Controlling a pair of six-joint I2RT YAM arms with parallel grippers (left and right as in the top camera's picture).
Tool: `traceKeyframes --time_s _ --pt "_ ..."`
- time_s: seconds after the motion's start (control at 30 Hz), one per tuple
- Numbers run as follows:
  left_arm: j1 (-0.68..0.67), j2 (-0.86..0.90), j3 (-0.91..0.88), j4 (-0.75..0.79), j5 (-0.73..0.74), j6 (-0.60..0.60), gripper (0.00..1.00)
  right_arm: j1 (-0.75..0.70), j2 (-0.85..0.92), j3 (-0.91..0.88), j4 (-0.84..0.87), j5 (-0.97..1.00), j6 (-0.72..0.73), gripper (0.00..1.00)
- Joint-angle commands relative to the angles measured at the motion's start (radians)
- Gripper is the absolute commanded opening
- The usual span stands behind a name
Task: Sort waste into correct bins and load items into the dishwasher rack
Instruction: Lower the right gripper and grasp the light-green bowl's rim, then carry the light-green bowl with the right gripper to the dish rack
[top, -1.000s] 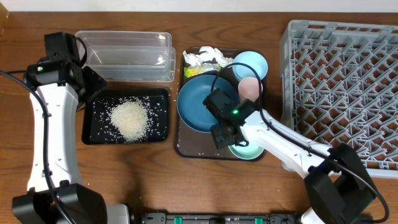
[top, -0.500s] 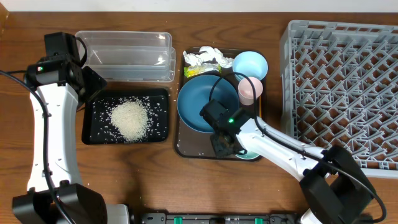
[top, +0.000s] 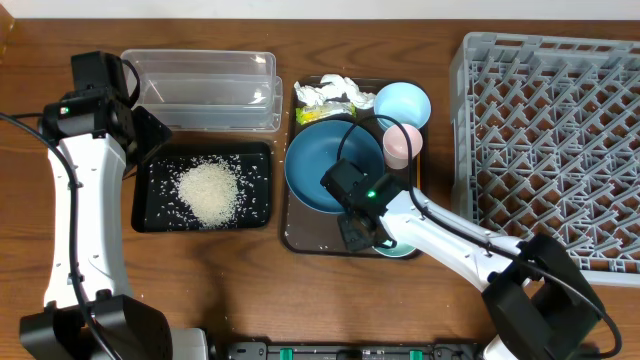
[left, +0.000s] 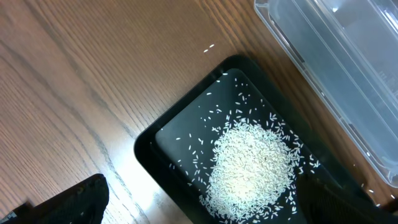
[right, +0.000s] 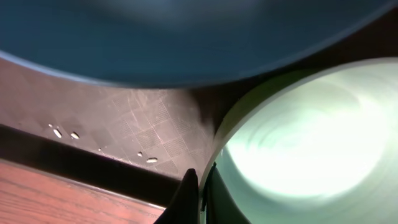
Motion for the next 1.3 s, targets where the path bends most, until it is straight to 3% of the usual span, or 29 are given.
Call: traceKeyframes --time_s 0.0,0.4,0.63,0.8,1.07,1.27 --pt "0.003 0.003 0.020 -0.003 -0.016 -0.008 0.97 0.007 0.005 0.028 -0.033 -0.001 0.000 0.01" --pt "0.003 0.003 0.020 -0.003 -0.016 -0.008 0.97 -0.080 0.000 0.340 -0.294 -0.002 -0.130 0.01" --pt "0.003 0.003 0.020 -0.003 -0.016 -0.008 0.97 -0.236 -0.060 0.535 -0.317 -0.043 -0.269 0.01" --pt "0.003 0.003 0.020 -0.003 -0.016 -0.008 0.97 -0.444 -0.123 0.588 -0.202 -0.341 -0.418 0.01" --pt "0.003 0.003 0.020 -0.003 -0.016 -0.008 0.97 -0.860 -0.096 0.587 -0.010 -0.980 -0.643 0.01" --pt "0.003 0.003 0.020 -0.003 -0.016 -0.008 0.97 -1.056 -0.021 0.587 0.080 -1.002 -0.648 0.01"
